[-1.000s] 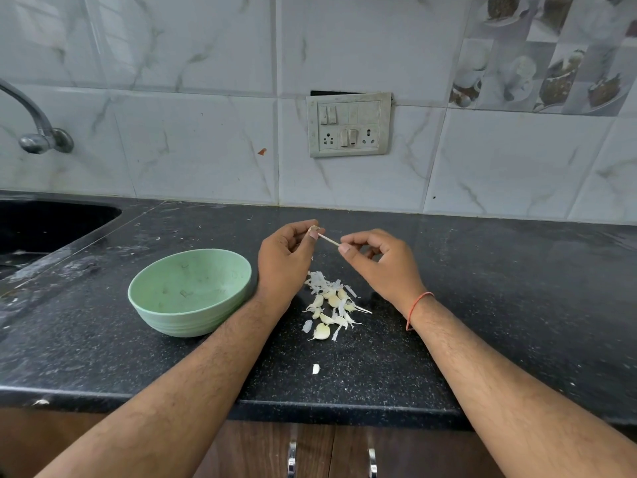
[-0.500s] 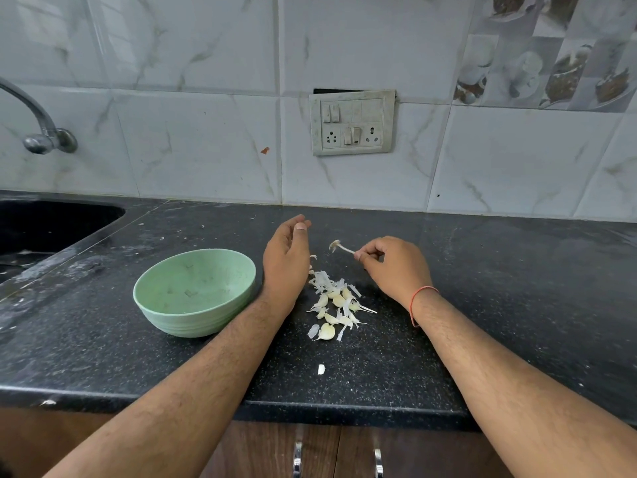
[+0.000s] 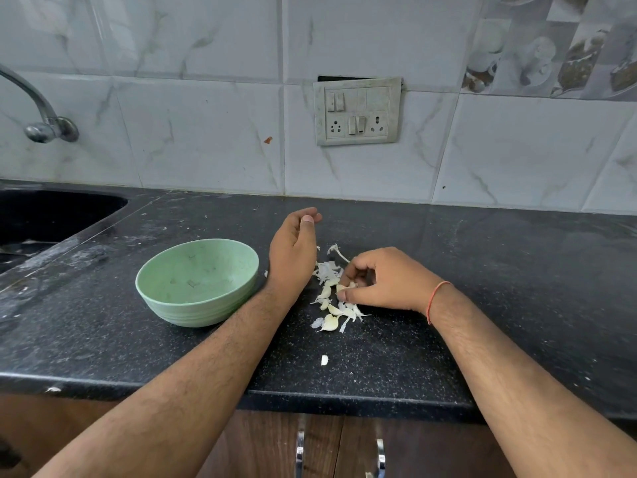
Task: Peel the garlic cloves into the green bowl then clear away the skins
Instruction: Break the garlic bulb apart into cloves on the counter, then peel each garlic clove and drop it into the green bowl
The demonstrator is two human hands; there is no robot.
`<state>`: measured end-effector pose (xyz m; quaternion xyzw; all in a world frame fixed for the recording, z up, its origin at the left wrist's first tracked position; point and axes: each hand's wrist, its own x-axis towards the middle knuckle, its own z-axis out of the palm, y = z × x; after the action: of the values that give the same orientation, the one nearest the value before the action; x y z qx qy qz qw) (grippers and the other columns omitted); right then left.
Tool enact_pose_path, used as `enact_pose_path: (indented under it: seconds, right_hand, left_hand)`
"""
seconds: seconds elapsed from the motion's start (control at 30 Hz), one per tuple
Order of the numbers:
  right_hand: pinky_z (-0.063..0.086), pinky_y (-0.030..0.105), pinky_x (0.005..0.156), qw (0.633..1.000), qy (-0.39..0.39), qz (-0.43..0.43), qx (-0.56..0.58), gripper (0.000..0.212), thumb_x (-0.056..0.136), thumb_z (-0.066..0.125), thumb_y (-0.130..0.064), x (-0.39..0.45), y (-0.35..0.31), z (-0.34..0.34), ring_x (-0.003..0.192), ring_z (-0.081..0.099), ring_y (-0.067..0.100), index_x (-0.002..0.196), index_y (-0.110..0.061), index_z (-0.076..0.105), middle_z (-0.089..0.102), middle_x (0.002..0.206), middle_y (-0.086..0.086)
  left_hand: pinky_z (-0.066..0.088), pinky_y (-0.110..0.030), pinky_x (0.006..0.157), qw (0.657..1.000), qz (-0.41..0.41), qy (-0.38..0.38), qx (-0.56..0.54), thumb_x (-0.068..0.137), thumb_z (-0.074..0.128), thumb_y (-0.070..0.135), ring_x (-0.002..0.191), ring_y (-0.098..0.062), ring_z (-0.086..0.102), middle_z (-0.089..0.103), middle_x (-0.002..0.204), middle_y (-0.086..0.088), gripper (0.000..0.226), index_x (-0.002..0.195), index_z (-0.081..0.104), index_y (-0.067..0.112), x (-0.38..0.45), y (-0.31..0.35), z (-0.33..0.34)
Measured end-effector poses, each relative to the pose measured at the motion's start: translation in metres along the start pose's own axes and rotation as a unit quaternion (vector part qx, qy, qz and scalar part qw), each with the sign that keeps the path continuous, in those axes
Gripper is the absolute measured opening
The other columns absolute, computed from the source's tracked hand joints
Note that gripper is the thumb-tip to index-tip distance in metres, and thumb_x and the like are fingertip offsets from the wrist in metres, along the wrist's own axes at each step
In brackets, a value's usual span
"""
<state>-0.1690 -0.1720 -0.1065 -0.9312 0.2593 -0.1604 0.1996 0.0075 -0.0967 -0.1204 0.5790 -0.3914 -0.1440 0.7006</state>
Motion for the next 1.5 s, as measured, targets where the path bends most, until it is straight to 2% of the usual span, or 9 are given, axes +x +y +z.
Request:
enact_pose_path:
  seconds: [0.2, 0.4, 0.47, 0.67, 0.8, 0.93, 1.1, 1.33, 1.5]
  right_hand:
    - [0.04, 0.016, 0.06, 0.998, -0.014, 0.01, 0.057, 0.019, 0.081, 0.09, -0.043, 0.001, -0.001, 0.001, 0.057, 0.049, 0.002, 0.09, -0.032, 0.078, 0.06, 0.063, -0.011]
    - [0.041, 0.02, 0.063, 0.993, 0.001, 0.029, 0.111, 0.013, 0.081, 0.09, -0.032, 0.002, 0.003, 0.0, 0.056, 0.047, 0.005, 0.089, -0.026, 0.08, 0.059, 0.062, -0.011]
    - [0.04, 0.015, 0.061, 0.993, -0.002, 0.027, 0.114, 0.014, 0.081, 0.09, -0.032, 0.001, 0.004, 0.0, 0.055, 0.047, 0.002, 0.089, -0.025, 0.081, 0.061, 0.063, -0.011]
    - [0.038, 0.014, 0.059, 0.994, -0.015, 0.021, 0.105, 0.012, 0.083, 0.089, -0.034, 0.002, 0.007, 0.001, 0.054, 0.045, 0.003, 0.088, -0.028, 0.081, 0.06, 0.064, -0.009]
    - [0.04, 0.018, 0.063, 0.984, 0.04, 0.019, 0.175, 0.011, 0.085, 0.09, -0.035, 0.003, 0.01, -0.001, 0.06, 0.048, 0.004, 0.088, -0.028, 0.081, 0.061, 0.066, -0.012]
    - [0.05, 0.024, 0.075, 0.958, 0.115, 0.033, 0.261, 0.011, 0.086, 0.089, -0.031, 0.003, 0.009, -0.002, 0.074, 0.06, 0.005, 0.093, -0.025, 0.083, 0.076, 0.085, 0.002]
    - [0.041, 0.018, 0.051, 0.928, 0.166, 0.078, 0.324, 0.018, 0.089, 0.086, -0.027, 0.003, 0.005, 0.002, 0.054, 0.048, 0.005, 0.099, -0.013, 0.081, 0.064, 0.062, -0.01]
    - [0.041, 0.023, 0.051, 0.913, 0.162, 0.104, 0.36, 0.017, 0.086, 0.088, -0.03, 0.003, 0.003, 0.003, 0.061, 0.055, 0.013, 0.098, -0.019, 0.084, 0.075, 0.077, 0.002]
    - [0.046, 0.022, 0.059, 0.922, 0.216, 0.111, 0.301, 0.007, 0.095, 0.08, -0.023, -0.001, -0.006, 0.004, 0.066, 0.06, 0.006, 0.101, -0.026, 0.081, 0.079, 0.085, -0.008]
  left_hand:
    - [0.056, -0.045, 0.101, 1.0, 0.008, -0.013, 0.024, 0.101, 0.047, 0.037, 0.101, -0.008, 0.072, 0.078, 0.106, 0.018, 0.031, 0.117, 0.072, 0.029, 0.001, -0.004, 0.002]
    - [0.045, -0.007, 0.073, 0.993, 0.004, -0.078, 0.091, 0.109, 0.049, 0.024, 0.081, 0.006, 0.064, 0.078, 0.107, 0.013, 0.025, 0.122, 0.071, 0.021, -0.001, -0.007, 0.002]
    - [0.041, -0.003, 0.076, 0.989, -0.004, -0.095, 0.117, 0.111, 0.046, 0.026, 0.092, 0.013, 0.063, 0.076, 0.113, 0.014, 0.029, 0.126, 0.071, 0.021, -0.001, -0.008, 0.001]
    - [0.045, -0.036, 0.111, 0.975, -0.031, -0.157, 0.151, 0.112, 0.04, 0.04, 0.125, -0.01, 0.061, 0.07, 0.13, 0.011, 0.04, 0.137, 0.067, 0.024, 0.001, -0.012, 0.0]
    - [0.048, -0.03, 0.106, 0.976, -0.006, -0.171, 0.132, 0.112, 0.044, 0.035, 0.116, -0.004, 0.065, 0.074, 0.121, 0.016, 0.035, 0.133, 0.07, 0.023, 0.001, -0.009, 0.0]
    - [0.054, -0.024, 0.093, 0.977, 0.041, -0.167, 0.124, 0.107, 0.059, 0.028, 0.104, -0.003, 0.07, 0.077, 0.11, 0.014, 0.023, 0.124, 0.073, 0.024, -0.002, -0.008, 0.0]
    - [0.053, -0.021, 0.075, 0.972, 0.098, -0.178, 0.116, 0.1, 0.071, 0.026, 0.077, 0.004, 0.067, 0.075, 0.083, 0.022, 0.013, 0.111, 0.079, 0.026, -0.004, -0.008, -0.001]
    - [0.061, -0.039, 0.085, 0.981, 0.062, -0.174, 0.062, 0.096, 0.08, 0.026, 0.08, -0.008, 0.07, 0.081, 0.09, 0.003, 0.012, 0.107, 0.082, 0.027, 0.001, -0.013, -0.003]
    - [0.064, -0.045, 0.084, 0.986, 0.031, -0.154, 0.05, 0.099, 0.076, 0.016, 0.078, -0.017, 0.073, 0.081, 0.09, -0.001, 0.012, 0.109, 0.081, 0.02, 0.003, -0.015, -0.002]
